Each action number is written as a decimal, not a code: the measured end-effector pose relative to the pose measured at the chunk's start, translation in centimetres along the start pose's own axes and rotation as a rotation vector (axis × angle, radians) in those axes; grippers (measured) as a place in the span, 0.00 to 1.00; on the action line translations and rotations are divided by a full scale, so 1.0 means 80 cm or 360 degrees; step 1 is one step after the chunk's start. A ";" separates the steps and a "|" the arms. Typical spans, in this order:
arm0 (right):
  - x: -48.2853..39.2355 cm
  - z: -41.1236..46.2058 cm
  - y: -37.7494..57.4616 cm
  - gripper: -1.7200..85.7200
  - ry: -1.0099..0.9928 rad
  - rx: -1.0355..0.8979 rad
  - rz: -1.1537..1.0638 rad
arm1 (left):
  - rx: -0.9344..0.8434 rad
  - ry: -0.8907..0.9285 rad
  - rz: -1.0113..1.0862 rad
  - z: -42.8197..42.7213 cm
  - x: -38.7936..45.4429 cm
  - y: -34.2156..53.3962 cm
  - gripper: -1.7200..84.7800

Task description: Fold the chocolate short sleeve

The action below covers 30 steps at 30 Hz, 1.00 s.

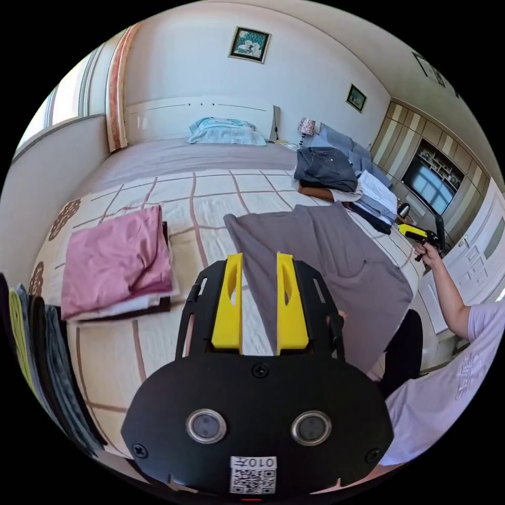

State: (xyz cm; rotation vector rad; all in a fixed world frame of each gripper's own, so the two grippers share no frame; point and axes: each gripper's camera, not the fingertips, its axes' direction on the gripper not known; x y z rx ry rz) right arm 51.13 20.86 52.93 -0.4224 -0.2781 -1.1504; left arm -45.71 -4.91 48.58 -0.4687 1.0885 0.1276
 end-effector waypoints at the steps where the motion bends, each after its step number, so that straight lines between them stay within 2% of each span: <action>1: 0.006 0.014 -0.018 0.12 -0.0005 -0.0011 0.0016 | -0.0025 -0.0014 0.0014 0.034 -0.010 -0.039 0.14; 6: 0.047 0.115 -0.130 0.14 -0.0101 -0.0119 0.0101 | -0.0326 -0.0004 0.0041 0.160 -0.049 -0.145 0.16; 9: 0.062 0.162 -0.165 0.16 0.0004 -0.0268 0.0155 | -0.0493 -0.0026 0.0075 0.205 -0.067 -0.175 0.18; 12: 0.068 0.201 -0.181 0.13 0.0022 -0.0403 0.0193 | -0.0464 0.0050 0.0022 0.218 -0.087 -0.184 0.18; 15: 0.070 0.212 -0.188 0.06 0.0077 -0.0426 0.0200 | -0.0424 0.0153 -0.0027 0.221 -0.107 -0.184 0.19; 17: 0.071 0.206 -0.191 0.05 0.0107 -0.0451 0.0171 | -0.0398 0.0179 -0.0074 0.219 -0.125 -0.183 0.19; 20: 0.077 0.171 -0.195 0.04 0.0204 -0.0344 0.0147 | -0.0367 0.0317 -0.0150 0.218 -0.151 -0.182 0.19; 24: 0.075 0.167 -0.201 0.04 0.0324 -0.0441 0.0024 | -0.0386 0.0379 -0.0183 0.222 -0.170 -0.183 0.18; 28: 0.079 0.163 -0.204 0.04 0.0335 -0.0422 0.0108 | -0.0323 0.0402 -0.0315 0.218 -0.189 -0.176 0.17; 30: 0.075 0.167 -0.200 0.04 0.0327 -0.0433 0.0086 | -0.0435 0.0470 -0.0285 0.229 -0.189 -0.173 0.15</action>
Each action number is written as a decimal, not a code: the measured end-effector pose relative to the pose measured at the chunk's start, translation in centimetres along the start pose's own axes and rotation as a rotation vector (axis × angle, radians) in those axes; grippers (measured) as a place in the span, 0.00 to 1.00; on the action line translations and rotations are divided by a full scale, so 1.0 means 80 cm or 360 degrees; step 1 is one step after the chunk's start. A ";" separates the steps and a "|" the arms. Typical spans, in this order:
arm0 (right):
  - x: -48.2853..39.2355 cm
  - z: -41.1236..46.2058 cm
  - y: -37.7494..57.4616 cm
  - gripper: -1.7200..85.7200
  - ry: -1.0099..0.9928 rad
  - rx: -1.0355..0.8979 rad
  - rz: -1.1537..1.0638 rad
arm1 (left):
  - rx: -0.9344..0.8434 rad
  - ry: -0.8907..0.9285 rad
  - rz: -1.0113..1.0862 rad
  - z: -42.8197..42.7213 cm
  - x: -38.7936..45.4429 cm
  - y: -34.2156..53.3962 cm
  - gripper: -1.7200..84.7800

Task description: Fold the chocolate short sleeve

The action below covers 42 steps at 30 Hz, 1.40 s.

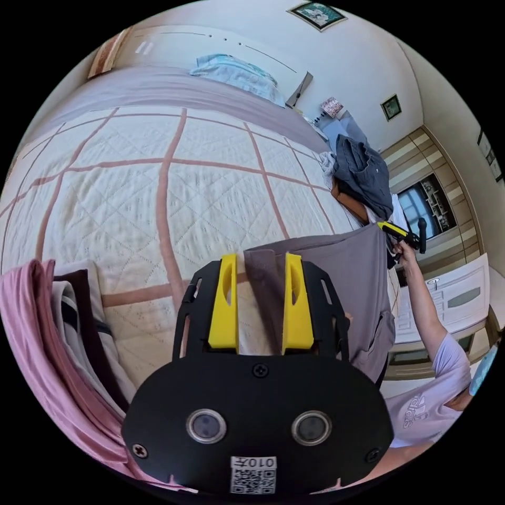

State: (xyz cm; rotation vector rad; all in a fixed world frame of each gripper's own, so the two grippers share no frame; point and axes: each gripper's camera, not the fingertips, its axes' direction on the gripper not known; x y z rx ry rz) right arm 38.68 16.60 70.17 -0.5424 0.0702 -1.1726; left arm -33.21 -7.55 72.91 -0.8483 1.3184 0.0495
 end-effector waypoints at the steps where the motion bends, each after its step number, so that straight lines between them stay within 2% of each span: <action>1: -0.002 0.001 0.001 0.04 0.0009 -0.0001 -0.0010 | 0.0010 -0.0055 0.0027 -0.001 0.003 0.002 0.14; 5: -0.001 0.000 0.018 0.04 -0.0008 0.0007 -0.0001 | 0.0050 -0.0028 0.0144 -0.006 0.013 0.013 0.07; 10: 0.022 -0.031 0.058 0.04 -0.0179 0.0113 0.0006 | 0.0154 0.0031 0.0281 -0.026 0.031 0.044 0.03; 15: 0.042 -0.131 0.157 0.05 -0.0439 0.0556 -0.0187 | 0.0559 0.0083 0.0449 -0.107 0.057 0.119 0.02; 17: 0.045 -0.167 0.206 0.05 -0.0492 0.0703 -0.0293 | 0.0734 0.0087 0.0594 -0.157 0.080 0.171 0.02; 20: 0.040 -0.215 0.298 0.06 -0.0536 0.0899 -0.0482 | 0.0845 0.0151 0.0857 -0.208 0.116 0.249 0.02; 22: 0.037 -0.228 0.353 0.06 -0.0581 0.0965 -0.0550 | 0.0849 0.0125 0.1055 -0.225 0.141 0.303 0.02; 25: 0.022 -0.211 0.424 0.06 -0.0664 0.0868 -0.0599 | 0.0649 0.0085 0.1266 -0.209 0.172 0.387 0.02; 29: -0.013 -0.146 0.479 0.06 -0.0724 0.0476 -0.0637 | 0.0248 0.0032 0.1307 -0.136 0.185 0.477 0.02; 33: -0.019 -0.114 0.499 0.05 -0.0708 0.0308 -0.0575 | 0.0166 0.0004 0.1239 -0.106 0.183 0.524 0.02; 38: -0.020 -0.134 0.502 0.05 -0.0663 0.0399 -0.0601 | 0.0269 -0.0076 0.1256 -0.117 0.203 0.564 0.02; 42: -0.026 -0.130 0.513 0.04 -0.0644 0.0360 -0.0644 | 0.0230 -0.0157 0.1272 -0.112 0.213 0.592 0.02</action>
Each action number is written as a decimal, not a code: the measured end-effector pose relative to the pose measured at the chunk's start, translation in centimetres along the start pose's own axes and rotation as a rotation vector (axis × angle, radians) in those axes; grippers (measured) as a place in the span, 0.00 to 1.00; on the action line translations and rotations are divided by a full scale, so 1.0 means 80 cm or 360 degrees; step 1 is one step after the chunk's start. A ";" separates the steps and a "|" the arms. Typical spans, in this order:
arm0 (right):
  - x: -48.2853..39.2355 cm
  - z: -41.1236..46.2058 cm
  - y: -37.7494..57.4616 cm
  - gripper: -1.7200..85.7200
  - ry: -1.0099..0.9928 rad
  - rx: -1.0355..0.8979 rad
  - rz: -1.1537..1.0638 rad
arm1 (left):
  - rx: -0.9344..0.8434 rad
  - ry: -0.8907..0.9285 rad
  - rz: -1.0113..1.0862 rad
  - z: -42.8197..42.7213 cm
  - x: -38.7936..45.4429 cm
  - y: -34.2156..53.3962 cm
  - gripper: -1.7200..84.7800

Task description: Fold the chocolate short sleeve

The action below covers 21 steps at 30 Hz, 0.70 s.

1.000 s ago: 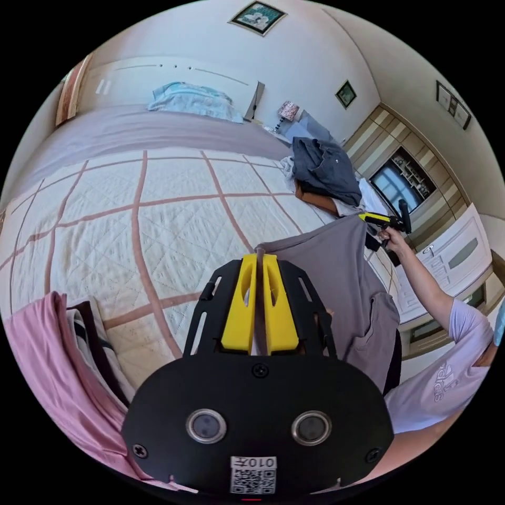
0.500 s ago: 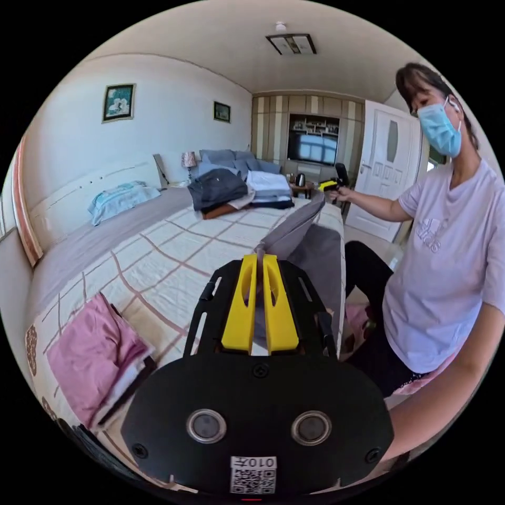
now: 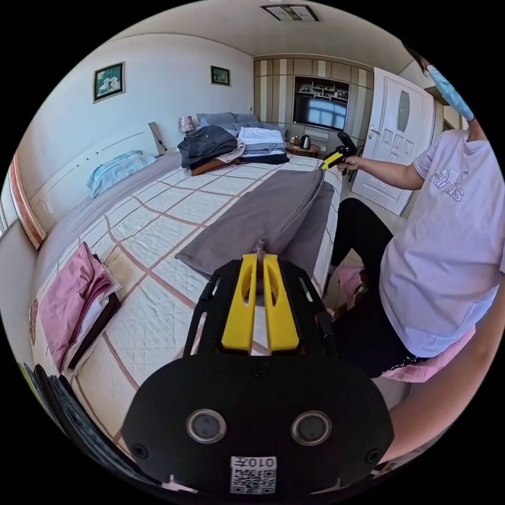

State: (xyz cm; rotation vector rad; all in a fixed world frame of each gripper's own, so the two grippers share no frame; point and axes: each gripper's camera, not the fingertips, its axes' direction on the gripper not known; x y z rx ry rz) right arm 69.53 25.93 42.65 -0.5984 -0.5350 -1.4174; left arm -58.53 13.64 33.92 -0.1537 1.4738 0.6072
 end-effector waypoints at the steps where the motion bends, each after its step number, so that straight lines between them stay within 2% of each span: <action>1: -0.001 0.002 0.002 0.04 -0.0007 -0.0005 0.0002 | -0.0026 -0.0003 -0.0009 0.004 0.007 0.007 0.02; 9: 0.001 0.038 0.023 0.05 -0.0167 -0.0103 0.0116 | -0.0219 0.0021 -0.0062 0.050 0.041 0.038 0.03; 16: -0.005 0.041 0.053 0.06 -0.0165 -0.0243 0.0187 | -0.0316 0.0014 -0.0065 0.056 0.078 0.059 0.04; 21: -0.001 0.006 0.066 0.06 -0.0051 -0.0105 0.0339 | -0.0222 -0.0008 -0.0172 0.029 0.084 0.068 0.04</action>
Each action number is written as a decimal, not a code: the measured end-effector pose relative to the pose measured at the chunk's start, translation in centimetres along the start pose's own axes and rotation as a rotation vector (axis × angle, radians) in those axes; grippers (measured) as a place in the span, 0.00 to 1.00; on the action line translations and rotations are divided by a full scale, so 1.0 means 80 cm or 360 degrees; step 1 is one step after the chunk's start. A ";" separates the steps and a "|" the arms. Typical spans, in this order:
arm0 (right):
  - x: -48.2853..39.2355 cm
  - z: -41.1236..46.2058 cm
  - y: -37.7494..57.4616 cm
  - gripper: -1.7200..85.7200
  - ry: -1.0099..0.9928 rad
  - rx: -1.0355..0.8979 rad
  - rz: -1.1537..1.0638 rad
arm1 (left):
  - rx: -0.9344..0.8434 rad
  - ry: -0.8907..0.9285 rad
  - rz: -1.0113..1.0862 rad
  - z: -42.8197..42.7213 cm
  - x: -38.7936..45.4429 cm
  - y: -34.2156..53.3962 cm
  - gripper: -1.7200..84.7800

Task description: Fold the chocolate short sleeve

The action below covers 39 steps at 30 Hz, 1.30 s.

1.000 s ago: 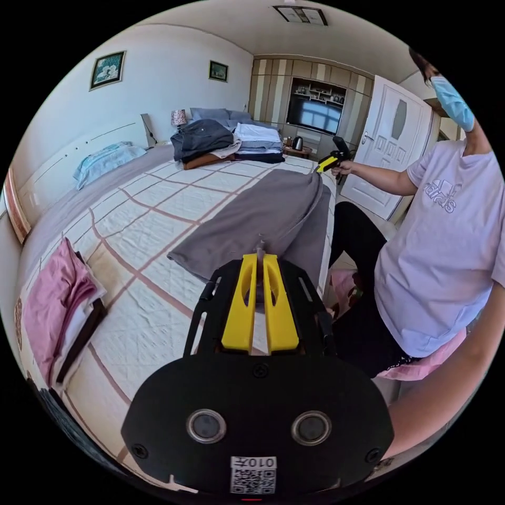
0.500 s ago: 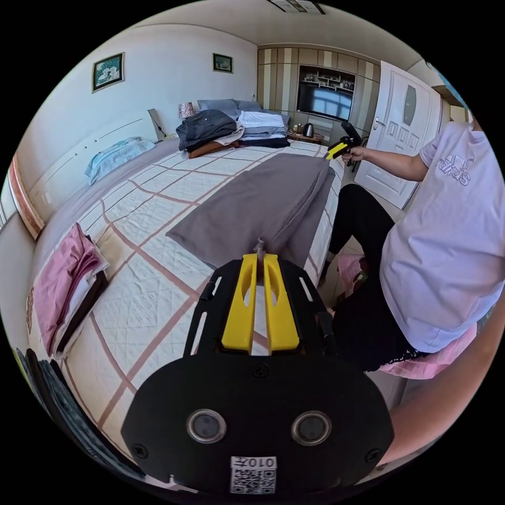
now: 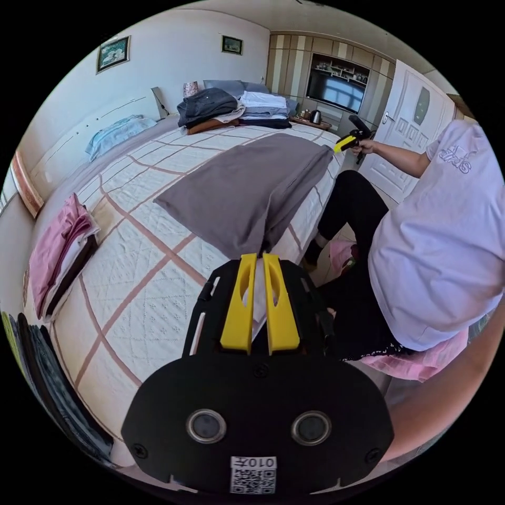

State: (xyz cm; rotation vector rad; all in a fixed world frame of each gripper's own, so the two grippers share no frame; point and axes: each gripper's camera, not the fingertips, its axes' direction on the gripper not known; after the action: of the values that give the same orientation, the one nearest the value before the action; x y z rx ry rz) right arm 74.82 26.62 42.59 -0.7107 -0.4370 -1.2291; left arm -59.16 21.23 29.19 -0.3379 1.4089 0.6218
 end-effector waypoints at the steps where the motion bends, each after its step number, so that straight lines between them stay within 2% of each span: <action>1: -0.002 -0.005 -0.003 0.07 -0.0003 0.0040 0.0003 | 0.0052 -0.0035 -0.0034 -0.010 -0.002 -0.002 0.04; 3: -0.023 -0.017 -0.027 0.08 -0.0012 0.0209 -0.0069 | 0.0120 -0.0069 -0.0016 -0.019 0.000 -0.015 0.05; 5: -0.044 -0.007 -0.055 0.08 -0.0010 0.0222 -0.0174 | 0.0068 -0.0102 0.0074 -0.006 0.006 -0.047 0.06; 8: -0.062 0.030 -0.102 0.09 -0.0065 0.0072 -0.0300 | -0.0036 -0.0030 0.0185 0.033 0.006 -0.084 0.07; 12: -0.053 0.076 -0.132 0.09 -0.0201 -0.0149 -0.0295 | -0.0020 0.0174 0.0165 0.064 -0.007 -0.104 0.08; 19: -0.067 0.074 -0.118 0.05 -0.0210 -0.0127 -0.0372 | -0.0106 0.0207 0.0267 0.088 -0.002 -0.109 0.08; 25: -0.083 0.067 -0.095 0.04 -0.0352 -0.0218 -0.0428 | -0.0144 0.0299 0.0317 0.088 -0.009 -0.106 0.08; 28: -0.088 0.063 -0.083 0.04 -0.0545 -0.0248 -0.0481 | -0.0189 0.0367 0.0353 0.085 -0.011 -0.104 0.09; 30: -0.085 0.054 -0.080 0.05 -0.0459 -0.0155 -0.0442 | -0.0183 0.0355 0.0309 0.081 -0.018 -0.102 0.09; 33: -0.059 0.029 -0.088 0.07 -0.0284 0.0150 -0.0235 | 0.0035 0.0221 0.0015 0.052 -0.058 -0.102 0.10; 35: -0.032 0.021 -0.103 0.10 -0.0081 0.0270 -0.0006 | 0.0040 -0.0126 -0.0484 0.038 -0.121 -0.106 0.11; 36: -0.015 0.020 -0.116 0.11 0.0042 0.0296 0.0129 | 0.0034 -0.0175 -0.0610 0.036 -0.138 -0.107 0.12; 38: 0.009 0.024 -0.137 0.12 0.0115 0.0335 0.0303 | 0.0159 -0.0162 -0.1015 0.033 -0.202 -0.108 0.13; 39: 0.027 0.030 -0.151 0.13 0.0085 0.0342 0.0425 | 0.0190 -0.0139 -0.1100 0.035 -0.217 -0.108 0.14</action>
State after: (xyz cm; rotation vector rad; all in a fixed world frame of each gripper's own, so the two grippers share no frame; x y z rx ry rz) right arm 64.07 24.82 48.79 -0.5318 -0.4082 -0.9319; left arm -52.54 12.41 45.35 -0.6534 1.1388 -0.0144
